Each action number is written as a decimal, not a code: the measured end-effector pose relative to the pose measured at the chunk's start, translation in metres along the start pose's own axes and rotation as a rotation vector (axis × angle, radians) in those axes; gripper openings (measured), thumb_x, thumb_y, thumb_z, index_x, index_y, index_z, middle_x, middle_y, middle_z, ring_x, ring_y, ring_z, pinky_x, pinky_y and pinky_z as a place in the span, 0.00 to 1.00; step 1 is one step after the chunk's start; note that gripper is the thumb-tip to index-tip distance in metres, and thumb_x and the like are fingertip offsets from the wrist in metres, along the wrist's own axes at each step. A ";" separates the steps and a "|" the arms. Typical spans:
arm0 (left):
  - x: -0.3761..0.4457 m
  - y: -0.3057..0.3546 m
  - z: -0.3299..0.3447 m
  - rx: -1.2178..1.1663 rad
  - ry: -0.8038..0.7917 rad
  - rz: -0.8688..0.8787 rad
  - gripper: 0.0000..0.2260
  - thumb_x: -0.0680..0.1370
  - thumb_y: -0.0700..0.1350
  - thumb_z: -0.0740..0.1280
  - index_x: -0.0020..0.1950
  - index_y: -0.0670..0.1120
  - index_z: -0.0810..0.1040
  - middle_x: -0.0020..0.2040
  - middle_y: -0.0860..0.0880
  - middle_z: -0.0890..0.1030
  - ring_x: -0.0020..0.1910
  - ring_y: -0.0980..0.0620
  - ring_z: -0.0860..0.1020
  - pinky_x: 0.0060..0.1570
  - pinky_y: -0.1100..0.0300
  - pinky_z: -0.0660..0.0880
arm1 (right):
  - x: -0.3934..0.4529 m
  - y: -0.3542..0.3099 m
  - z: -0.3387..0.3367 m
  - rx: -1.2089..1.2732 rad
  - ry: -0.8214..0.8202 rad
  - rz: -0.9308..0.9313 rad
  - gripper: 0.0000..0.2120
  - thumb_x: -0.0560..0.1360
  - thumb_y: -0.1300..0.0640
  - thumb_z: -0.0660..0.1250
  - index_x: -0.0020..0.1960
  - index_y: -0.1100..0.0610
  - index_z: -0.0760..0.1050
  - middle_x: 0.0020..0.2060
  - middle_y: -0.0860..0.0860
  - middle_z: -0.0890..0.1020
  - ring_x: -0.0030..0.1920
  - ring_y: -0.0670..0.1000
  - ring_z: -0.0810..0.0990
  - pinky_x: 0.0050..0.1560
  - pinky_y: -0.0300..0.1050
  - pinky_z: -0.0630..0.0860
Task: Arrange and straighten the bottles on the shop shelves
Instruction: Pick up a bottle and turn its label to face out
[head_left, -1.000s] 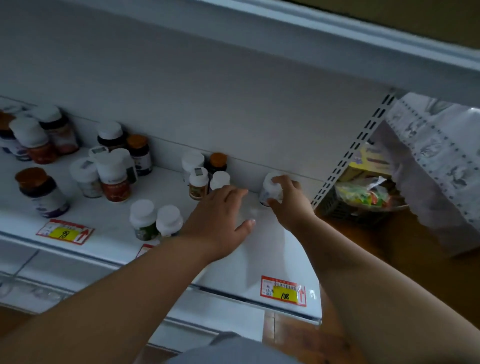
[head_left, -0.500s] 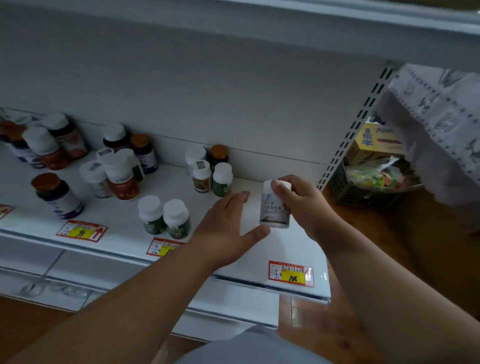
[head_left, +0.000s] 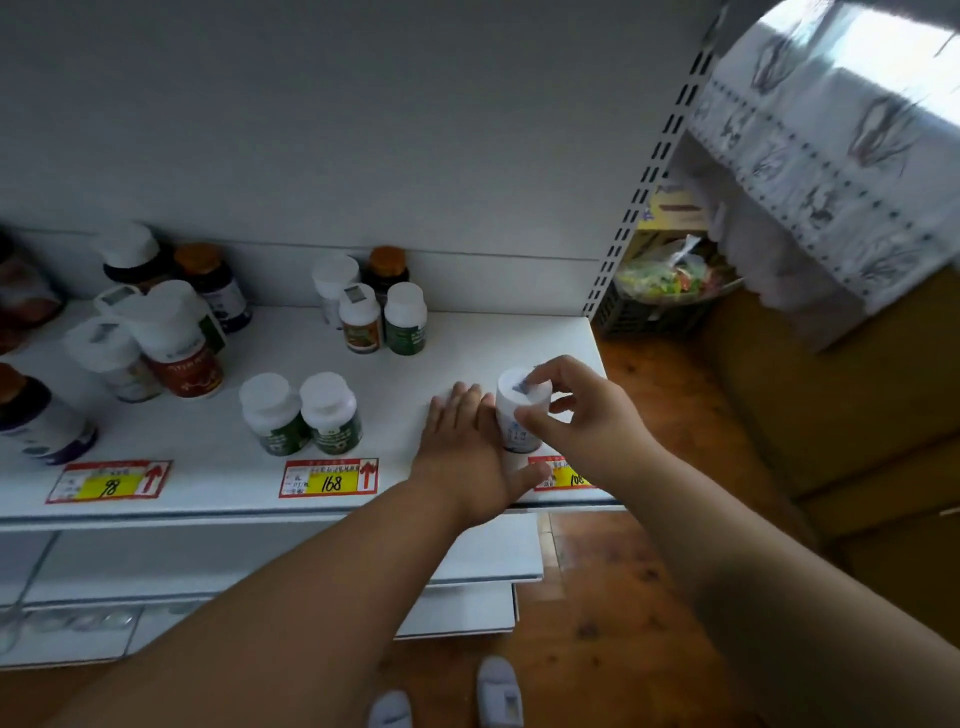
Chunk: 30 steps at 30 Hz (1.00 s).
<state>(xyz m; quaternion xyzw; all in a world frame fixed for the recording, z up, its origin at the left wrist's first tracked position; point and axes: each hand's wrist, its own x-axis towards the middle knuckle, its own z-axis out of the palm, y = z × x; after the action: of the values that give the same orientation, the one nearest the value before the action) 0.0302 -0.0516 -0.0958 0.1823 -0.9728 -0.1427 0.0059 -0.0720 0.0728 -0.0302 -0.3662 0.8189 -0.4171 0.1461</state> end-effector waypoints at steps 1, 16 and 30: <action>0.001 0.000 0.005 0.012 0.017 -0.016 0.46 0.69 0.77 0.46 0.78 0.48 0.45 0.79 0.45 0.50 0.77 0.44 0.45 0.74 0.44 0.44 | -0.001 0.002 0.001 0.016 0.000 -0.005 0.12 0.69 0.48 0.73 0.50 0.41 0.73 0.50 0.36 0.79 0.48 0.43 0.80 0.48 0.45 0.81; -0.003 0.006 0.001 -0.038 0.004 -0.100 0.46 0.69 0.75 0.51 0.78 0.47 0.51 0.79 0.44 0.50 0.78 0.47 0.45 0.75 0.49 0.43 | 0.005 0.022 0.000 -0.137 -0.096 -0.136 0.21 0.67 0.49 0.73 0.51 0.38 0.65 0.51 0.41 0.76 0.46 0.47 0.76 0.40 0.37 0.73; -0.043 -0.042 -0.105 0.008 0.383 -0.087 0.32 0.76 0.60 0.63 0.74 0.42 0.64 0.68 0.43 0.71 0.65 0.42 0.70 0.65 0.51 0.66 | 0.088 -0.075 0.044 -0.324 -0.029 -0.310 0.14 0.78 0.53 0.60 0.63 0.50 0.71 0.61 0.51 0.74 0.59 0.54 0.74 0.57 0.50 0.74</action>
<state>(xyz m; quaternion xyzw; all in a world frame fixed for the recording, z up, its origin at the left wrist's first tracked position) 0.0920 -0.1030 -0.0047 0.2479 -0.9457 -0.1019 0.1838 -0.0732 -0.0444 0.0081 -0.5124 0.8070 -0.2921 0.0315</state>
